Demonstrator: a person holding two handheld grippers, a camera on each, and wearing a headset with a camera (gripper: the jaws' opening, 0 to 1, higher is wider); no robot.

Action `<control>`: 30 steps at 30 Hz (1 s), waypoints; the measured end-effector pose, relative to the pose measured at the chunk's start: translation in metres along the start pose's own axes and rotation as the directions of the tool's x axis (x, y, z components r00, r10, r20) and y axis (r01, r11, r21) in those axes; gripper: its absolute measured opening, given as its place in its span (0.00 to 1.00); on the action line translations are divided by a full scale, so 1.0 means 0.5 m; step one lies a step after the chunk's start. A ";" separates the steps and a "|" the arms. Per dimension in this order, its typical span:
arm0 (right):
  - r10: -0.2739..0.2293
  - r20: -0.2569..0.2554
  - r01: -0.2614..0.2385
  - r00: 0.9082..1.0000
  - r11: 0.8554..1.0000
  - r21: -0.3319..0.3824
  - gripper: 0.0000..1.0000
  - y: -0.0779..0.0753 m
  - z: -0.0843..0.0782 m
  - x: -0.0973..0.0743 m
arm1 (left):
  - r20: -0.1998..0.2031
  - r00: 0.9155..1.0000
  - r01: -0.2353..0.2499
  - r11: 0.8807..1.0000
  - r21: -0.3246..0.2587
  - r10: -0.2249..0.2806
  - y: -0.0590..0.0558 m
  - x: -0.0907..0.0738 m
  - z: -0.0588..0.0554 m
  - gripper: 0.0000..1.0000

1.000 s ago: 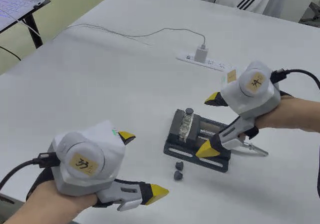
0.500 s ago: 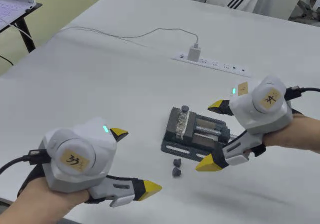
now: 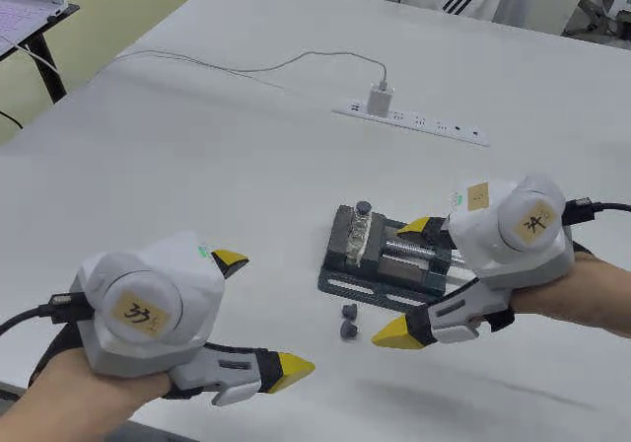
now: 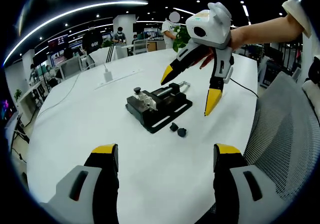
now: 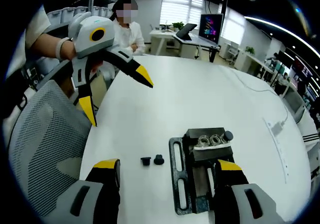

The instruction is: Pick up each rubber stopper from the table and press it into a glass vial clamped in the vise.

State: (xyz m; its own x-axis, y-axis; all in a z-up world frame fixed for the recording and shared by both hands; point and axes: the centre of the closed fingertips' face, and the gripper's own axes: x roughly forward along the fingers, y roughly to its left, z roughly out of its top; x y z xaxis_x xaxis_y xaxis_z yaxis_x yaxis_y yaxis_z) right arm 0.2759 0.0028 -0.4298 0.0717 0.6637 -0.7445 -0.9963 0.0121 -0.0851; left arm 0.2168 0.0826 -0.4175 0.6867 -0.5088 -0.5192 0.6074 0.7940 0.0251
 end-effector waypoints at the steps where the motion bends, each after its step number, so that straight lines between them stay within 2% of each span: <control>1: -0.001 0.007 0.001 1.000 1.000 0.009 0.73 0.000 0.001 0.002 | -0.001 1.000 -0.001 1.000 -0.001 0.001 0.000 -0.001 -0.001 0.76; 4: -0.013 0.030 0.012 0.999 0.999 0.040 0.68 -0.002 0.004 0.009 | -0.001 1.000 -0.002 1.000 -0.008 0.002 -0.003 -0.003 -0.006 0.76; 8: -0.028 0.048 0.025 0.998 0.996 0.080 0.56 -0.007 0.000 0.021 | -0.007 1.000 -0.002 1.000 -0.013 0.002 -0.005 -0.003 -0.013 0.76; 17: -0.013 0.014 0.011 1.000 0.992 0.126 0.35 -0.002 -0.027 0.050 | -0.014 1.000 -0.004 1.000 -0.022 0.004 -0.006 -0.004 -0.019 0.76; 30: 0.020 -0.004 -0.019 1.000 0.988 0.151 0.21 0.014 -0.040 0.081 | -0.021 1.000 -0.004 0.999 -0.032 0.003 -0.008 -0.002 -0.027 0.76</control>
State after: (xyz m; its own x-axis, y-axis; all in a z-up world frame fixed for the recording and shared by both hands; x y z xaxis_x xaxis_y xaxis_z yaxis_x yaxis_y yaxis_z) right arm 0.2729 0.0148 -0.4739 0.0522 0.6611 -0.7485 -0.9932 0.1123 0.0299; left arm 0.2083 0.0847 -0.4286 0.6798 -0.4991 -0.5373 0.5916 0.8062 -0.0004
